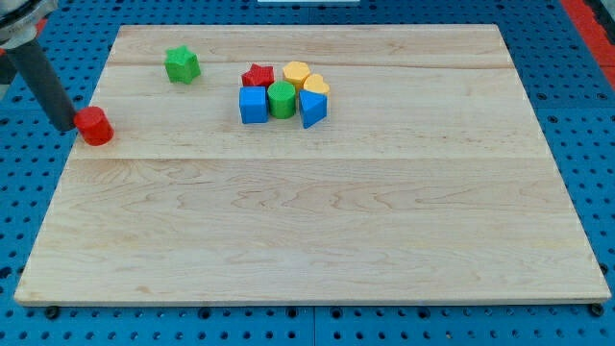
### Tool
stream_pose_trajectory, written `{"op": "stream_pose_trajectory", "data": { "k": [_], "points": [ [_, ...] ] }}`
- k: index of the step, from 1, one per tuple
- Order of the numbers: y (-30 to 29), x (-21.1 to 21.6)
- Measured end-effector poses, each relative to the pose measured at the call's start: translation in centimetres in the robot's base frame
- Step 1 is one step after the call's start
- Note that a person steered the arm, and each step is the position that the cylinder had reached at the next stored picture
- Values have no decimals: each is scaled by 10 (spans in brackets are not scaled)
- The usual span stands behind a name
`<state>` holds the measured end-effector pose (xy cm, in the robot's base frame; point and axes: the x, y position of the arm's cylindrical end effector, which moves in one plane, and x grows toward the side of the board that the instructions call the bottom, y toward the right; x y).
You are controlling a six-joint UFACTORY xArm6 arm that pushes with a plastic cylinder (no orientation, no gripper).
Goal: Move the red circle into the blue triangle
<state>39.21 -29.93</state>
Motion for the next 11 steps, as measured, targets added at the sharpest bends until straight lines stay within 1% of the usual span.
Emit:
{"op": "stream_pose_trajectory", "data": {
  "k": [1,2,3,4,5,6,8,9,10,11],
  "points": [
    [42,2],
    [78,25],
    [100,52],
    [125,56],
    [148,44],
    [168,44],
    [158,17],
    [152,15],
    [127,8],
    [116,-12]
  ]
}}
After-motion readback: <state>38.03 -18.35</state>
